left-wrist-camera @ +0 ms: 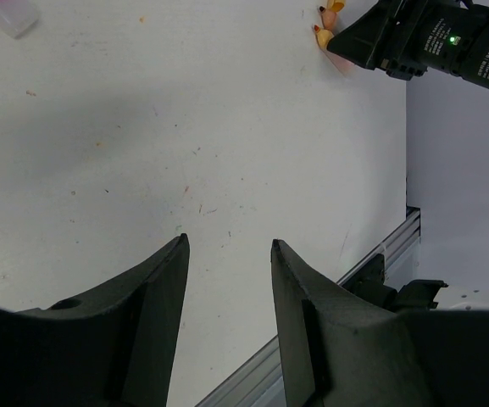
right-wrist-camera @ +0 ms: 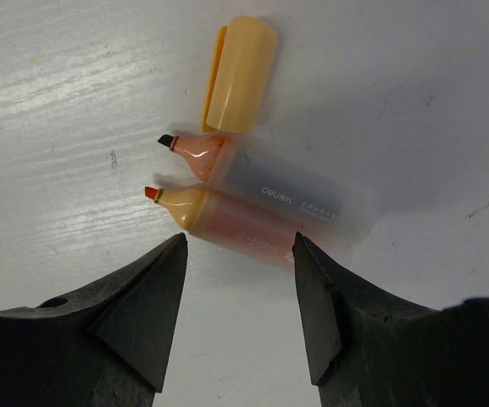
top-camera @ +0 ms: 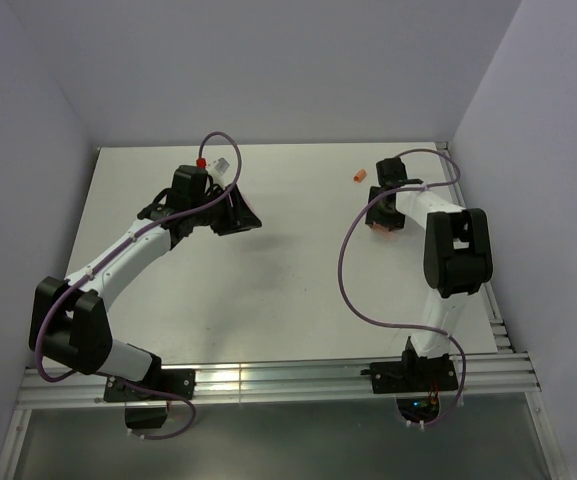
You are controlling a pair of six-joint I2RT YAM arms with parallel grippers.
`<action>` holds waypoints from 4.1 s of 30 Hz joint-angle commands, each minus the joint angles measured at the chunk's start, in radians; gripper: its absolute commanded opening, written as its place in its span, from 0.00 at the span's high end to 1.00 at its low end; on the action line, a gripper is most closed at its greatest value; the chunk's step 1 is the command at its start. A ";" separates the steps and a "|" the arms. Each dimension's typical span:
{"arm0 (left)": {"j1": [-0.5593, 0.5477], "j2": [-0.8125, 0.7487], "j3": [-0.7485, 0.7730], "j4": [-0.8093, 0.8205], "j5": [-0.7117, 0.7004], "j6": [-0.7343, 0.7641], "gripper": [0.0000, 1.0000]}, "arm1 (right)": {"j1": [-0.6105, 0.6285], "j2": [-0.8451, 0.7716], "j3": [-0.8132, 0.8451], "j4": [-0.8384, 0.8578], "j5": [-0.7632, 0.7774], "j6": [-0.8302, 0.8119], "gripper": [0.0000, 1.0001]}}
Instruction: Insert the pens into the pen caps
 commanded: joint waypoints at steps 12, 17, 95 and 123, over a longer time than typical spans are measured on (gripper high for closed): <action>-0.008 -0.015 -0.004 0.033 0.012 0.007 0.51 | -0.003 -0.044 -0.014 0.025 0.022 -0.010 0.39; -0.011 -0.018 -0.004 0.032 0.010 0.008 0.51 | -0.003 -0.041 -0.015 0.022 0.017 -0.012 0.40; -0.016 0.004 0.007 0.024 -0.005 0.011 0.51 | 0.112 0.131 0.163 -0.093 -0.024 -0.078 0.53; -0.134 0.112 -0.185 0.735 0.023 -0.309 0.40 | 0.289 -0.179 0.098 0.060 -0.185 0.390 1.00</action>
